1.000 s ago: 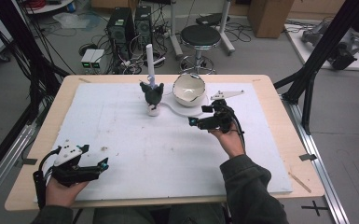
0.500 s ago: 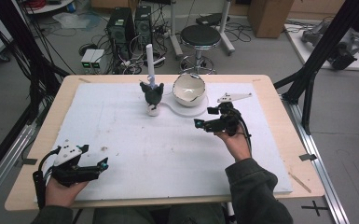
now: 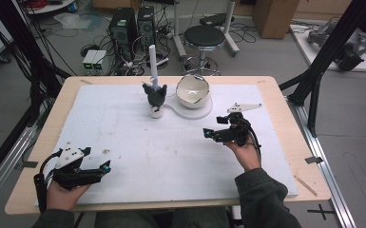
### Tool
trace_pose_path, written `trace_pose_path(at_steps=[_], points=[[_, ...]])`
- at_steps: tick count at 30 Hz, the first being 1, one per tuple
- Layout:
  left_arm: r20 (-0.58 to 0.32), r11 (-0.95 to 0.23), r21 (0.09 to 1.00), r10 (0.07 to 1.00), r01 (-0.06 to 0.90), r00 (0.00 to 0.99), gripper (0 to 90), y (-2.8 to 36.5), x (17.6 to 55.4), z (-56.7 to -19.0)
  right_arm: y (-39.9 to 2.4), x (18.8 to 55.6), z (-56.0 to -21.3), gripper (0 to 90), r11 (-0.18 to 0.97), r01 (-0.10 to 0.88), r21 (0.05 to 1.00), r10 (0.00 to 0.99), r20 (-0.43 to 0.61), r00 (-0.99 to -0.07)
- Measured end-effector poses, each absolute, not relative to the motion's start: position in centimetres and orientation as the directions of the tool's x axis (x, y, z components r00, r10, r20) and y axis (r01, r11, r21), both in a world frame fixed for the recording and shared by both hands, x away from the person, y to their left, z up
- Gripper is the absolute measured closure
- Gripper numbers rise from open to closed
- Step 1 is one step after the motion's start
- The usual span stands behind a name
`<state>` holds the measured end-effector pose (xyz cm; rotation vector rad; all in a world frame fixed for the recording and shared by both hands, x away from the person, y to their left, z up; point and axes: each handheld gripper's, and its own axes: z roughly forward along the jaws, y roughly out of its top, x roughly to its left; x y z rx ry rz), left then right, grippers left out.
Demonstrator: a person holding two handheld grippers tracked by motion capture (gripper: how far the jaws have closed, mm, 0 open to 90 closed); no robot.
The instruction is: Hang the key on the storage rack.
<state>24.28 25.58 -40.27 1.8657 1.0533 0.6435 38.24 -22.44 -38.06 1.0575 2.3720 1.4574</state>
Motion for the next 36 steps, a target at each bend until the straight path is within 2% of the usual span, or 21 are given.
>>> trace_pose_path(at_steps=[36], points=[[0.014,-0.262,0.872,0.857,0.413,0.515,16.0,25.4,24.2,-40.4,-26.0,34.9,-40.1,11.9,0.261,0.482,0.837,0.668,0.204,-0.716]])
